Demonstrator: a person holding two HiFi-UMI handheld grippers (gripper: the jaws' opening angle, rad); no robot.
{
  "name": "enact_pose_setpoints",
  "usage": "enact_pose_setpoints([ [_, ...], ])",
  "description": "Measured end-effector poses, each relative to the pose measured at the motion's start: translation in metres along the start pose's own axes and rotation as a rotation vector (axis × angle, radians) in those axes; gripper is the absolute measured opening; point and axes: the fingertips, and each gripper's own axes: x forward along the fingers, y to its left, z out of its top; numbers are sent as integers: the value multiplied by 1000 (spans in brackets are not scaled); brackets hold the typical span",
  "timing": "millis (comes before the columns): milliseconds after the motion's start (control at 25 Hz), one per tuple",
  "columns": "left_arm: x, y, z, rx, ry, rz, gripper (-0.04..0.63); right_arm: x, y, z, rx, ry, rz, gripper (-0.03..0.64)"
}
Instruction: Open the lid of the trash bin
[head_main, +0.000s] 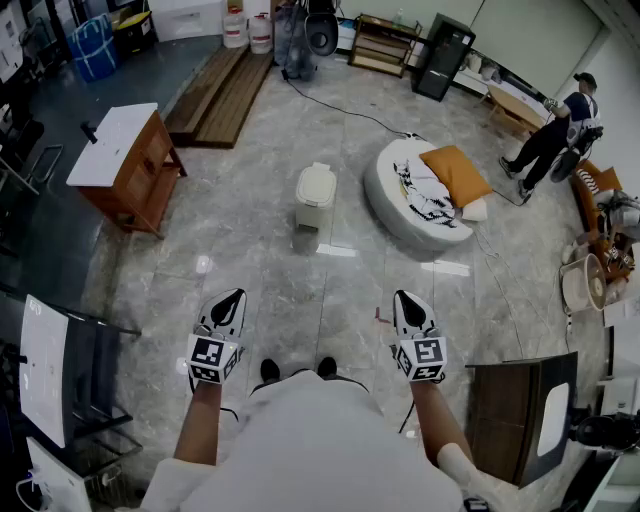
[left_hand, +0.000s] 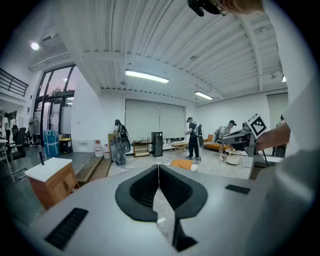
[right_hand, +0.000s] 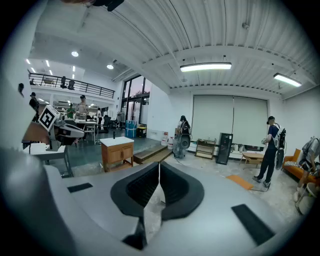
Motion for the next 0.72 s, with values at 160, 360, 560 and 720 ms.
enact_pose_setpoints([
  [160, 0, 2, -2, -3, -3, -3, 18, 2, 3, 1, -4, 0, 1, 32],
  [360, 3, 6, -2, -4, -5, -5, 18, 6, 1, 4, -3, -3, -10, 32],
  [560, 1, 13, -5, -4, -4, -9, 18, 9, 4, 6, 12, -4, -21, 32],
  [720, -1, 23, -5, -6, -4, -17, 18, 15, 13, 9, 10, 2, -22, 32],
])
